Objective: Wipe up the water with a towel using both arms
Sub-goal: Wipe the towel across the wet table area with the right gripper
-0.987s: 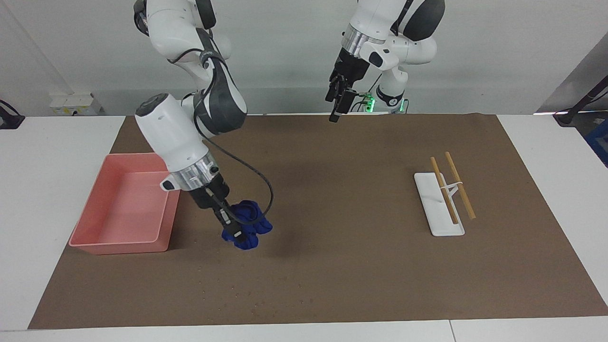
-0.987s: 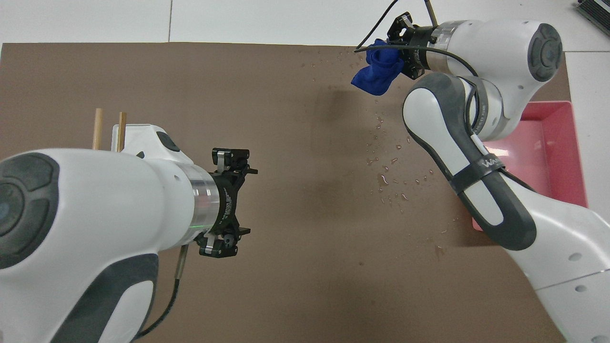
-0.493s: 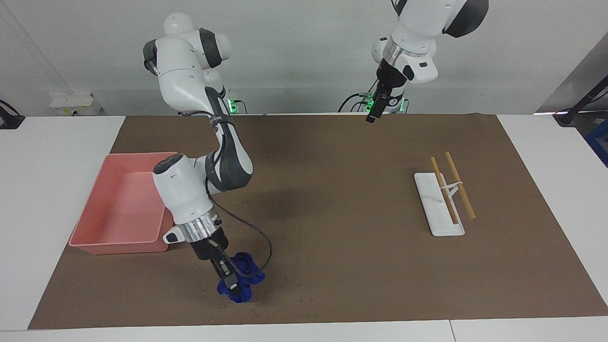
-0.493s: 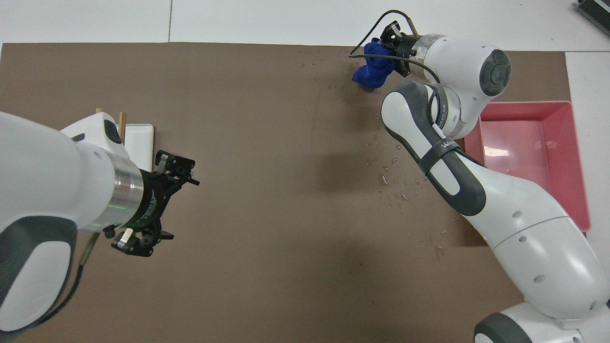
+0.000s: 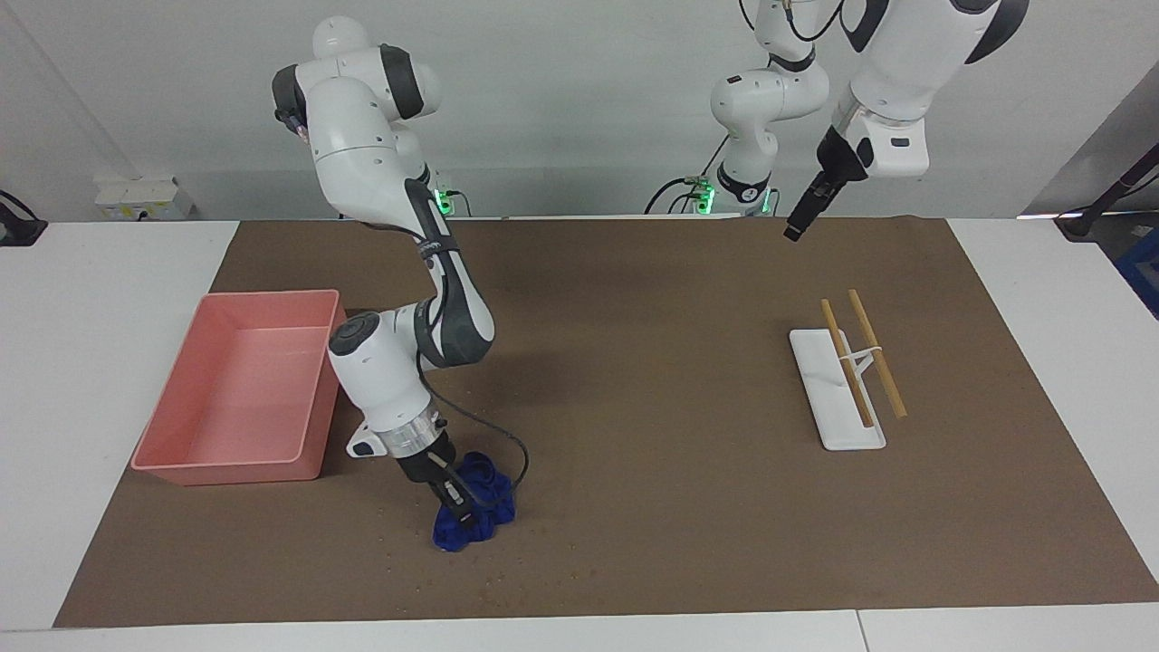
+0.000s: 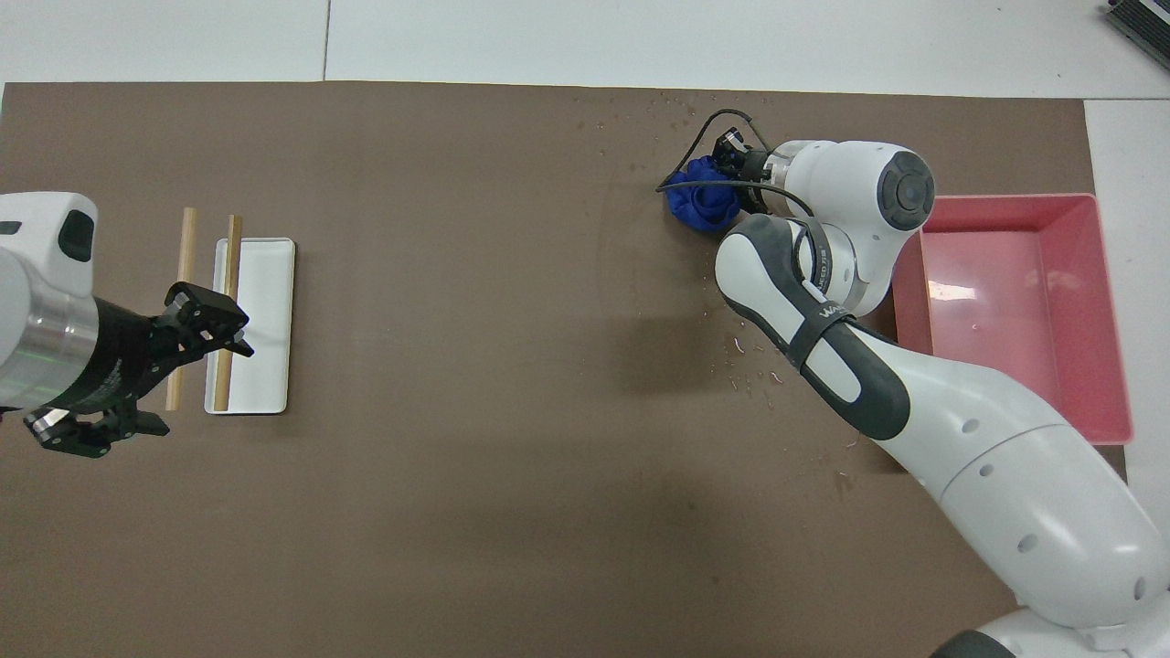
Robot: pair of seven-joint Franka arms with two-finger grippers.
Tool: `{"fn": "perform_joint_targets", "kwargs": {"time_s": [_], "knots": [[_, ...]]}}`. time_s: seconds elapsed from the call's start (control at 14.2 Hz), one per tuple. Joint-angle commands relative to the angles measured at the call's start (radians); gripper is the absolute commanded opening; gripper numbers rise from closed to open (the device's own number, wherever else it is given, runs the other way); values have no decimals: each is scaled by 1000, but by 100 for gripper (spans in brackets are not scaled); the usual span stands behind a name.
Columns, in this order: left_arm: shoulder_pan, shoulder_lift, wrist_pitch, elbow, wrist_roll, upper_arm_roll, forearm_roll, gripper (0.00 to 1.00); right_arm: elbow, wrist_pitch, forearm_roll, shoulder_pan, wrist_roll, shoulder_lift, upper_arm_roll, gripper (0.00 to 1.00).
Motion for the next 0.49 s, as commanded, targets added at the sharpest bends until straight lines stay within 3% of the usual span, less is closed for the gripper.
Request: {"fn": "perform_joint_targets", "kwargs": {"time_s": [0.0, 0.21, 0.42], "knots": [[61, -23, -14, -8, 191, -1, 27, 100, -194, 11, -13, 3, -23, -93, 8, 0], [79, -21, 11, -8, 367, 8, 81, 100, -335, 6, -11, 13, -21, -168, 8, 0], [-3, -10, 61, -2, 429, 106, 92, 100, -505, -2, -11, 14, -23, -277, 8, 0]]}}
